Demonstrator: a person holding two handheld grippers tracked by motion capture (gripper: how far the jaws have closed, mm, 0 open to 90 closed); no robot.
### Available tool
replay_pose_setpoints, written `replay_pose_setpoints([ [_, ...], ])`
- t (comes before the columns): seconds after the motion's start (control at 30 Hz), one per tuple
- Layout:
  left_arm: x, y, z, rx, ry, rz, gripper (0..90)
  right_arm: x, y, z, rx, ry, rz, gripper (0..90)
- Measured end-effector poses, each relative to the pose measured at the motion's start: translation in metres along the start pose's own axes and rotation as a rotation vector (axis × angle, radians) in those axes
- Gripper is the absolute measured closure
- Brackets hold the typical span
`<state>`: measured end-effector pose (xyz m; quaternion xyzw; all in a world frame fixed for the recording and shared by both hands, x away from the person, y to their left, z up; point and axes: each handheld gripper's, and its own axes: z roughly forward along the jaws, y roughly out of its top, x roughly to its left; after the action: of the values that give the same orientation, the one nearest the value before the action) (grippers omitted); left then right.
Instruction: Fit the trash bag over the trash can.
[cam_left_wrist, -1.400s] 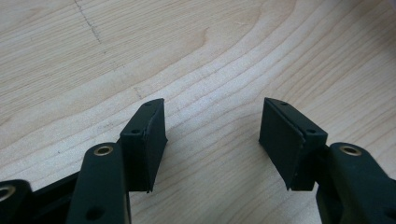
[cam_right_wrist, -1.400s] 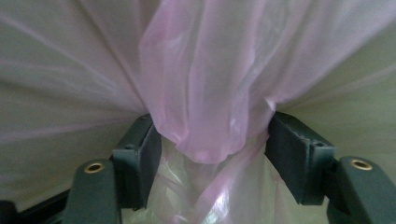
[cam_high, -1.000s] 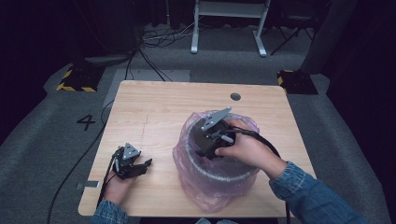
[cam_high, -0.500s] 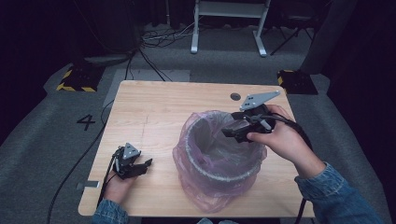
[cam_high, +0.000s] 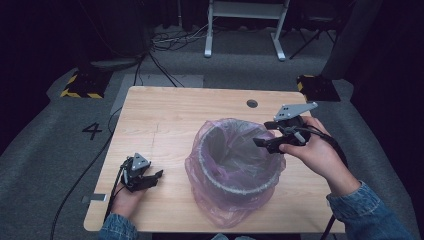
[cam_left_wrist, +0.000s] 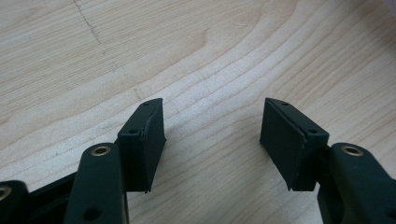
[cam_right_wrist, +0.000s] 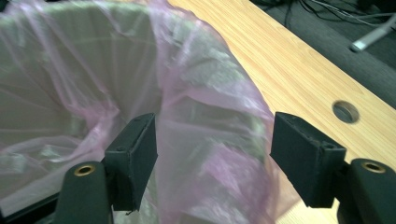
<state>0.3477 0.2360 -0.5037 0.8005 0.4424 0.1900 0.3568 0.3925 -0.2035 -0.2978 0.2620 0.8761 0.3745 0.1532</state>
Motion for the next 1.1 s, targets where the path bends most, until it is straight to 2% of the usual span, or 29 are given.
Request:
replay_pose_setpoints([
  [0.17, 0.0, 0.0, 0.0, 0.0, 0.001, 0.0, 39.8, 0.011, 0.016, 0.005, -0.089, 0.073, 0.027, 33.4],
  [0.27, -0.001, 0.0, 0.0, 0.0, 0.006, 0.0, 39.7, 0.022, 0.027, 0.02, -0.101, 0.055, 0.063, 34.2],
  [0.3, -0.001, 0.0, 0.0, 0.0, 0.008, -0.001, 39.7, 0.026, 0.029, 0.026, -0.096, 0.032, 0.098, 35.2],
  [0.33, -0.001, 0.0, 0.0, -0.001, 0.008, -0.001, 39.7, 0.03, 0.031, 0.033, -0.082, 0.007, 0.118, 36.2],
  [0.4, -0.001, 0.0, 0.0, -0.003, 0.008, -0.002, 39.7, 0.039, 0.031, 0.048, -0.052, -0.026, 0.126, 36.2],
  [0.53, -0.001, 0.0, 0.0, 0.0, 0.004, -0.003, 39.6, 0.049, 0.027, 0.073, 0.027, -0.009, 0.127, 33.8],
  [0.67, -0.001, 0.0, 0.0, 0.0, 0.003, -0.003, 39.5, 0.048, 0.018, 0.092, 0.11, -0.015, 0.124, 35.0],
  [0.77, -0.001, 0.0, 0.0, -0.001, 0.005, -0.001, 39.6, 0.045, 0.01, 0.105, 0.186, 0.039, 0.186, 35.3],
  [0.8, -0.001, 0.0, 0.0, 0.0, 0.005, 0.0, 39.6, 0.044, 0.007, 0.11, 0.213, 0.043, 0.194, 35.3],
  [0.93, -0.001, 0.0, 0.0, 0.0, 0.003, -0.003, 39.5, 0.042, 0.0, 0.124, 0.305, -0.02, 0.193, 33.5],
  [0.97, -0.001, 0.0, 0.0, 0.001, 0.003, -0.003, 39.5, 0.041, -0.001, 0.127, 0.325, -0.022, 0.182, 33.1],
  [1.1, 0.0, 0.0, 0.0, 0.0, 0.001, -0.001, 39.3, 0.042, -0.006, 0.135, 0.388, -0.01, 0.201, 31.3],
])
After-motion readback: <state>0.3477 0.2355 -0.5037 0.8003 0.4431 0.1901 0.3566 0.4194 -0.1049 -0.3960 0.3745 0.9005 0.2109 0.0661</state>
